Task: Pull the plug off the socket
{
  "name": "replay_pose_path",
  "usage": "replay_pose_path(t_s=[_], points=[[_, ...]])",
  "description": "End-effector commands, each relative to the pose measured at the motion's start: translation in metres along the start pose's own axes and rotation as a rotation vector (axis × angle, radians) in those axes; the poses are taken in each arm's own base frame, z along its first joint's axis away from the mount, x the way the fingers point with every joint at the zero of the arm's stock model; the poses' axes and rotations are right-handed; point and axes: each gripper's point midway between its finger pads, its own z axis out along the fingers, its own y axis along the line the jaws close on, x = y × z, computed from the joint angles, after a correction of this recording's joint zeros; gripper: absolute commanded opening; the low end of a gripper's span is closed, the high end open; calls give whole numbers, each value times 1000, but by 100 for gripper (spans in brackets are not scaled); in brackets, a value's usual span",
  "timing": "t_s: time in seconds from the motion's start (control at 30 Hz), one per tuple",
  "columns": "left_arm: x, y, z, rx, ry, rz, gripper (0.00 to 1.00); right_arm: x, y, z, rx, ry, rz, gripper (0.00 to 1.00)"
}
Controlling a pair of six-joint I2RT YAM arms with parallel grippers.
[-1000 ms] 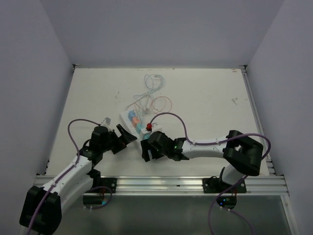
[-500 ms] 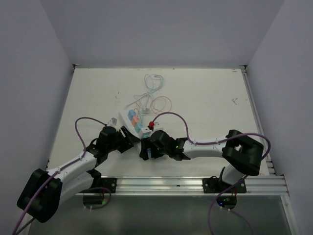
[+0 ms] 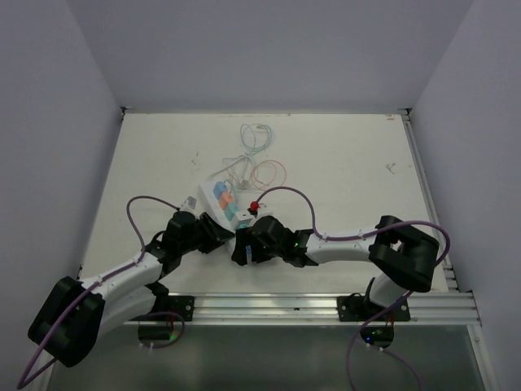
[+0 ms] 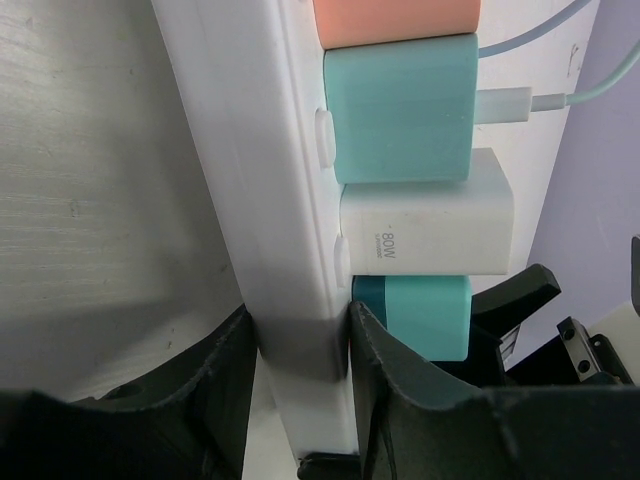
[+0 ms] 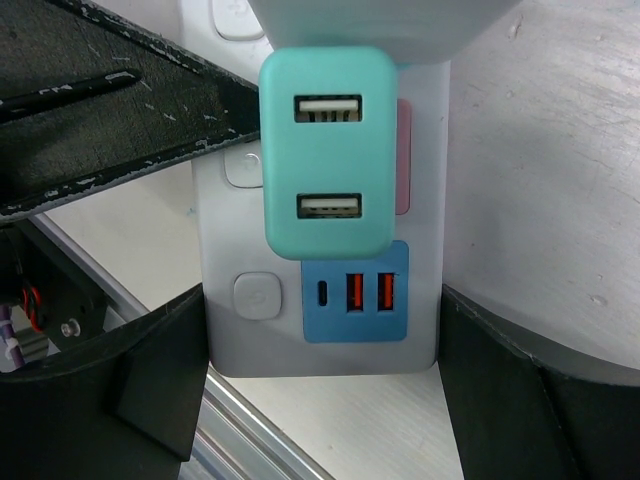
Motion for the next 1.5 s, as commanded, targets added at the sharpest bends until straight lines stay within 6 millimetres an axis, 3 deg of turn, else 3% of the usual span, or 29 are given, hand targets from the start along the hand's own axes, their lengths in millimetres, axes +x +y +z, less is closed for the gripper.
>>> replay_pose_path(t_s=[0.0, 0.07, 0.1, 0.13, 0.2, 0.3, 0.63, 0.87, 1.3, 1.47], points=[[-4, -7, 1, 36, -29, 12, 18, -27, 33, -5, -131, -88, 23, 18], [-6, -8, 1, 36, -35, 13, 11, -26, 35, -6, -141, -85, 20, 35], [-6, -8, 0, 34, -36, 17, 5, -28, 37, -9, -148, -91, 22, 54], [-7, -8, -1, 29, -43, 21, 1, -29, 37, -11, -149, -95, 16, 62], [-9, -7, -3, 16, -47, 35, 0, -32, 35, -15, -135, -104, 9, 80], [-13, -9, -5, 0, -56, 64, 0, -39, 36, -23, -133, -125, 6, 89], [-23, -13, -14, -48, -77, 146, 0, -83, 23, -54, -121, -235, 64, 81], [-24, -13, -14, -51, -75, 153, 0, -82, 33, -39, -146, -192, 107, 71], [-23, -9, -14, -62, -74, 158, 0, -86, 32, -8, -133, -168, 132, 60], [-21, -3, -12, -81, -71, 154, 0, -81, 29, 3, -131, -143, 146, 49]])
